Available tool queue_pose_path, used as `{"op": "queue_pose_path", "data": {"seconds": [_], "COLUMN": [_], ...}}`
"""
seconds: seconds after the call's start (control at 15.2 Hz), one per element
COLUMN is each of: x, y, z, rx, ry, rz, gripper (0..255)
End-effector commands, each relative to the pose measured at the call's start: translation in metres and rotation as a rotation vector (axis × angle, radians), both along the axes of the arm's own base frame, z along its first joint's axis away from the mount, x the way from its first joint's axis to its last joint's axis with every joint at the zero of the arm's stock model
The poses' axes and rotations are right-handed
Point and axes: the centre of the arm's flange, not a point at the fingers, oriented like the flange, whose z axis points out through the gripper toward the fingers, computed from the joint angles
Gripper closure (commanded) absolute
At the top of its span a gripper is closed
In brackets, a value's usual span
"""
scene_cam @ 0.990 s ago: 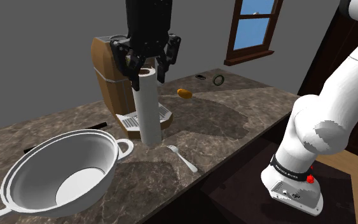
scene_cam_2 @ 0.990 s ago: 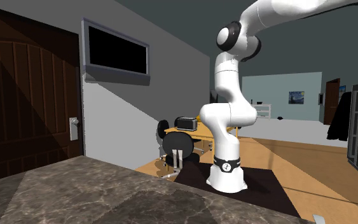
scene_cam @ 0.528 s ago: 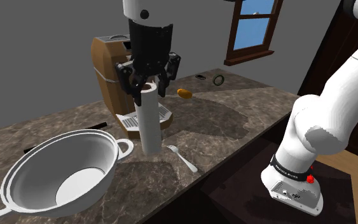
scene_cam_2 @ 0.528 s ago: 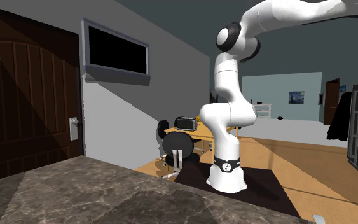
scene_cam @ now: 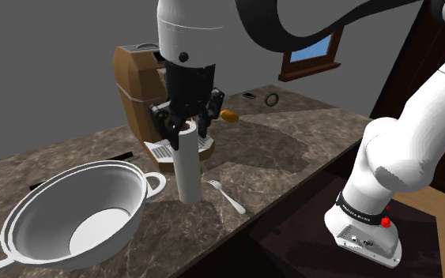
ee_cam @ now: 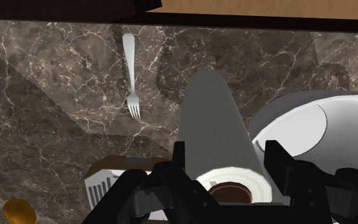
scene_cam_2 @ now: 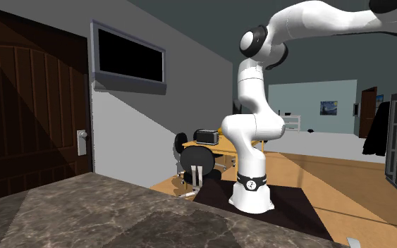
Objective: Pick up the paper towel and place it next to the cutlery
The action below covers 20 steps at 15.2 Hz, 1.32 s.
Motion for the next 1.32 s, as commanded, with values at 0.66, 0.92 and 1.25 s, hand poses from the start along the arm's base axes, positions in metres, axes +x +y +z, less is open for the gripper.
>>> {"op": "queue_pose_path", "data": {"seconds": [0.66,0.92,1.25], "x": [0.000,0.000,0.000], "y": [-0.001,-0.001,-0.001], "z": [-0.063,-0.084,-0.111], "rx": [0.000,0.000,0.000], "ry": [0.000,0.000,0.000], "rz": [0.000,0.000,0.000], "gripper": [255,255,255]}}
